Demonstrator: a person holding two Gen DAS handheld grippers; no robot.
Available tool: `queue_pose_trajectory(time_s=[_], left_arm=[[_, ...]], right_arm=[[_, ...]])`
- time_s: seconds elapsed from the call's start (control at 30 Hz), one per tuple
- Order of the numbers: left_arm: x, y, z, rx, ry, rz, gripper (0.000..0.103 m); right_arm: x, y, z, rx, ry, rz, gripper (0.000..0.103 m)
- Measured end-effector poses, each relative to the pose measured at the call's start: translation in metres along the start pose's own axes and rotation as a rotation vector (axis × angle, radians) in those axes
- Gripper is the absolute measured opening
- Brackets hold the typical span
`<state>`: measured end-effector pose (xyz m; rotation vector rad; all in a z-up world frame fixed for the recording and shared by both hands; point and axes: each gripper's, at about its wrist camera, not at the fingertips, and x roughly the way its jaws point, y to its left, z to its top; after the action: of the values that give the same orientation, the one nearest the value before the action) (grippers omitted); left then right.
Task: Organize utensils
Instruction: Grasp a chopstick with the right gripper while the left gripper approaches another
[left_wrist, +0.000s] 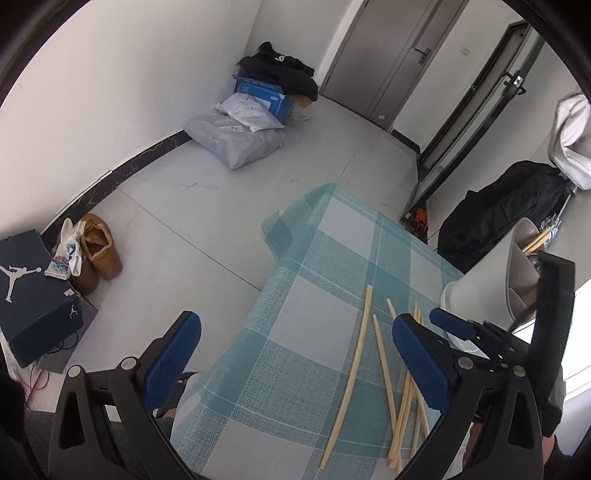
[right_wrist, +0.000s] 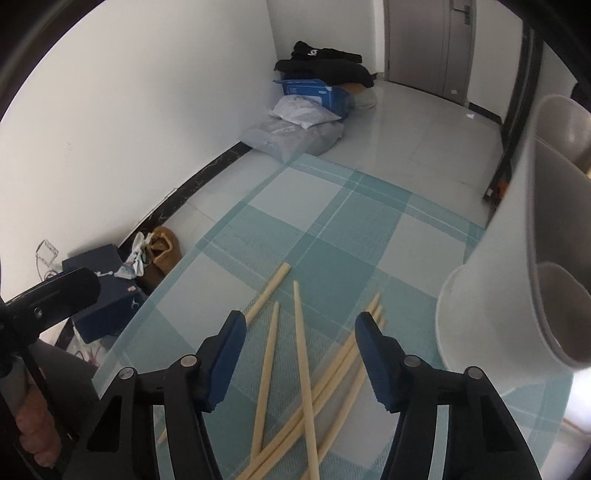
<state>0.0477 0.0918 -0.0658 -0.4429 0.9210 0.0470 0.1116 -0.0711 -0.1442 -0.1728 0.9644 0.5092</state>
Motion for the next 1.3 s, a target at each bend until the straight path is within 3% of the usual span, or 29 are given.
queue_pose_trajectory(time_s=[0.17,0.3,0.47,0.83,1.03,1.3], left_arm=[[0.002,0.010,0.007,-0.028,-0.005,-0.002,0.102],[0.004,0.016,0.009,-0.041,0.002,0.007,0.102],[0.008,0.021,0.011,-0.073,0.020,0.006,0.102],[0.011,0.004,0.002,0.001,0.021,0.038,0.102],[0.023,-0.009,-0.005,0.087,0.068,0.057,0.102],[0.047,-0.039,-0.015,0.260,0.187,0.117,0.102]], right_arm=[[0.023,0.005,0.009,-0.034,0.037,-0.011,0.036],[0.036,0.005,0.012,-0.023,0.070,0.000,0.030],[0.040,0.006,0.014,-0.031,0.095,-0.003,0.004],[-0.015,-0.010,0.012,0.033,-0.035,0.060,0.004],[-0.059,-0.049,-0.009,0.211,-0.114,0.184,0.004],[-0.096,-0.102,-0.046,0.419,-0.213,0.255,0.004]])
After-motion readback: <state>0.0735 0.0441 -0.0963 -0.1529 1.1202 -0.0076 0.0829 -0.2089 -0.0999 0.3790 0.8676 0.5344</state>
